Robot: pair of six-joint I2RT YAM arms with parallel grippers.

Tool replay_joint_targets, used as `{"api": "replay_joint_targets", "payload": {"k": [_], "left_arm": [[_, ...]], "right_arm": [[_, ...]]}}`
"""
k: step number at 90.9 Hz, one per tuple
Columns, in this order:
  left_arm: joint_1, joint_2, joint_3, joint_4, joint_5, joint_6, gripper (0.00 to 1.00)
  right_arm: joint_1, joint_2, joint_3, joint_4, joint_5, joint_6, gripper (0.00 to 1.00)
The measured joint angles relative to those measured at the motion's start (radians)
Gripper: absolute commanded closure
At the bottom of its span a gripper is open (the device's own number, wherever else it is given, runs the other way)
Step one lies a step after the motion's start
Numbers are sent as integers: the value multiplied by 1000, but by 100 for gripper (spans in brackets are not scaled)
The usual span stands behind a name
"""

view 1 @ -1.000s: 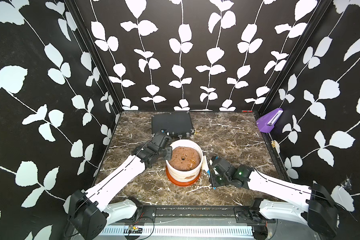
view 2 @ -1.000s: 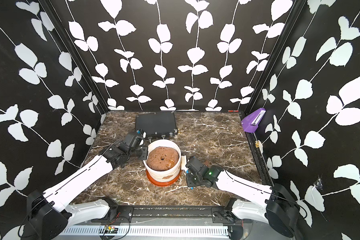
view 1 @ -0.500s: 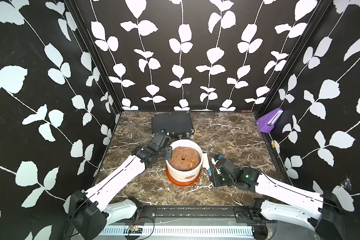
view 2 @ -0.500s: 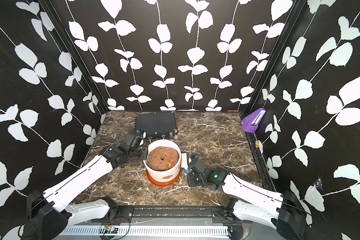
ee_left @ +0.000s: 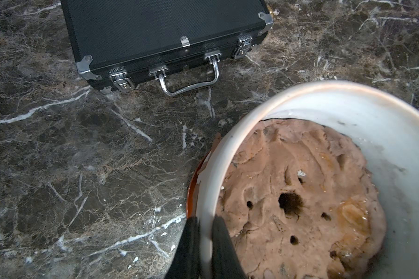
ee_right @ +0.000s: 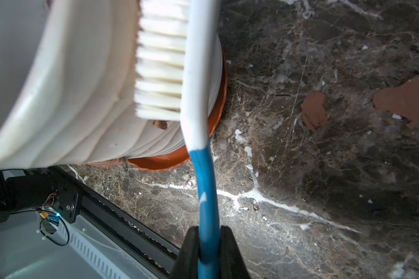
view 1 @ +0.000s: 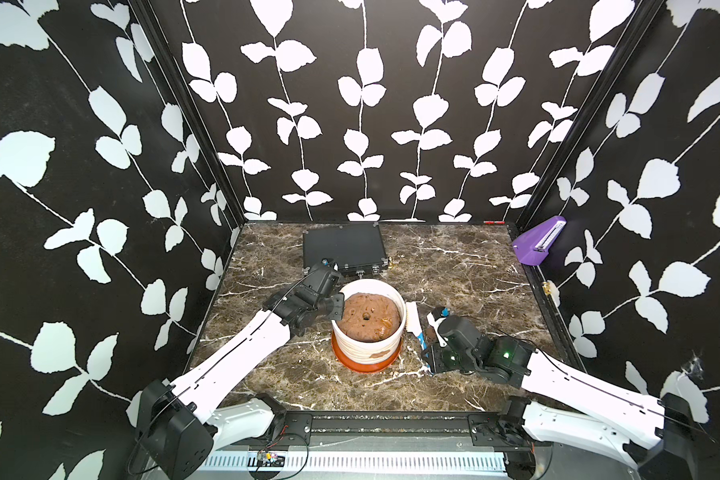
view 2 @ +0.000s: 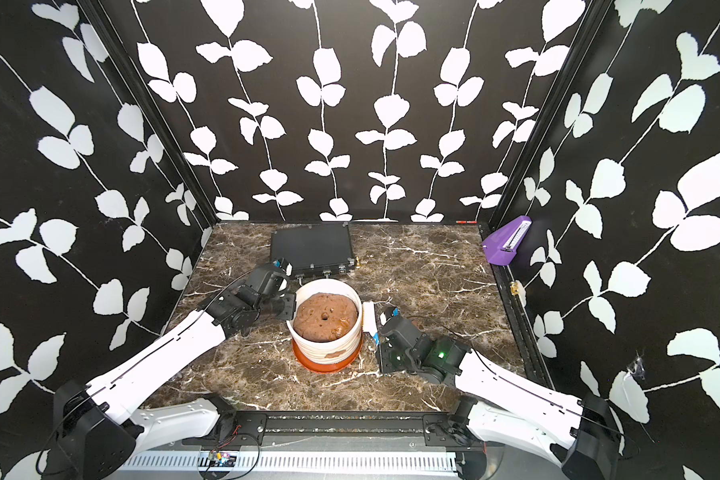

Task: Scrub the dried mud off the ceramic pot
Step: Brush off the soil from the pot.

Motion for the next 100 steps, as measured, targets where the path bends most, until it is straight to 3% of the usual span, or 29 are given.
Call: {"api": "replay_joint_targets", "payload": {"k": [21, 39, 76, 100], "left_arm": [[0, 0, 0, 0, 0, 0, 100], [0, 0, 0, 0, -1, 7, 100], [0, 0, 0, 1, -3, 12, 100], [0, 2, 0, 3, -6, 16, 100]], "right_arm": [[19, 127, -8, -24, 60, 110, 100], [37, 164, -13, 47, 26, 179, 100], [99, 161, -20, 101, -16, 292, 100], [111, 80, -15, 79, -16, 314, 100]]}}
